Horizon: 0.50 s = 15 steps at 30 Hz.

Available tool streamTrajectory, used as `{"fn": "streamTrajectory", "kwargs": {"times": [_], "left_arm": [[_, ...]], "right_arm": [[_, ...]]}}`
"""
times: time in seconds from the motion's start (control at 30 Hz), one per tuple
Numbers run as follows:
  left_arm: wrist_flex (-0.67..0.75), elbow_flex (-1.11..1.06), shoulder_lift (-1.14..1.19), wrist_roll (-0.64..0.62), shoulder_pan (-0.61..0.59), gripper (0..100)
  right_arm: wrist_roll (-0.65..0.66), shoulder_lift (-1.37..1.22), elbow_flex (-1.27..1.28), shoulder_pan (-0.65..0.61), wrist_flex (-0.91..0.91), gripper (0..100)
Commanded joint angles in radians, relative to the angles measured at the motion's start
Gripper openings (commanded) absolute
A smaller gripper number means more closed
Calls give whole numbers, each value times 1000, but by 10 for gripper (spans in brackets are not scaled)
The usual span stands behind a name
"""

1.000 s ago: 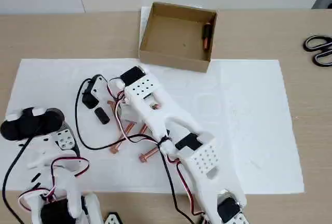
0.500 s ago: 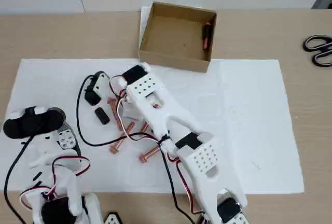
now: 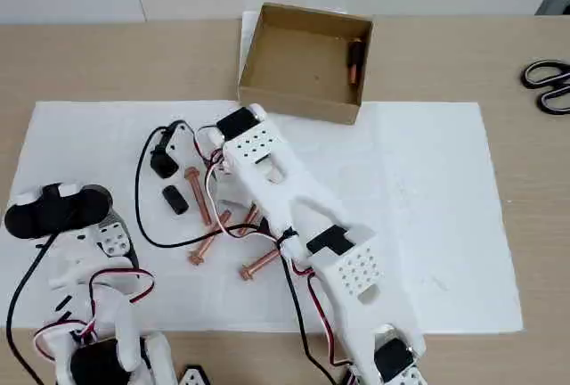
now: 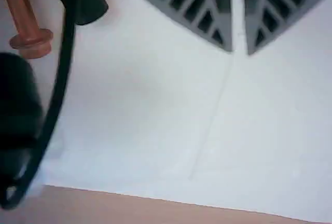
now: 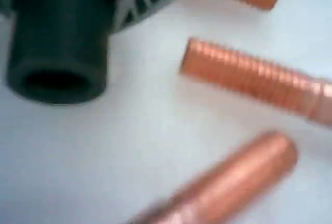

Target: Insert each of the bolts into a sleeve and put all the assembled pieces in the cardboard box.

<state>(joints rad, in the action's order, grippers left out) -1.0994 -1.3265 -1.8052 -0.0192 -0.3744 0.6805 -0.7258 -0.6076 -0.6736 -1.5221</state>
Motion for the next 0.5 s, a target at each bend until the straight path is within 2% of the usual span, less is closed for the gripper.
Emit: {"fn": "streamTrajectory", "kwargs": {"times": [0.0,0.13,0.2,0.47], "left_arm": [[25,4,-9,0,-2,6],[26,5,-9,0,2,6],[26,21,-9,0,34,6],[49,81,-5,0,325,6]], "right_arm": [[2,148,-8,28,-50,3],[-11,259,-8,30,-113,3],[-69,309,-8,33,-117,3],[-325,522,-3,105,-117,5]]}}
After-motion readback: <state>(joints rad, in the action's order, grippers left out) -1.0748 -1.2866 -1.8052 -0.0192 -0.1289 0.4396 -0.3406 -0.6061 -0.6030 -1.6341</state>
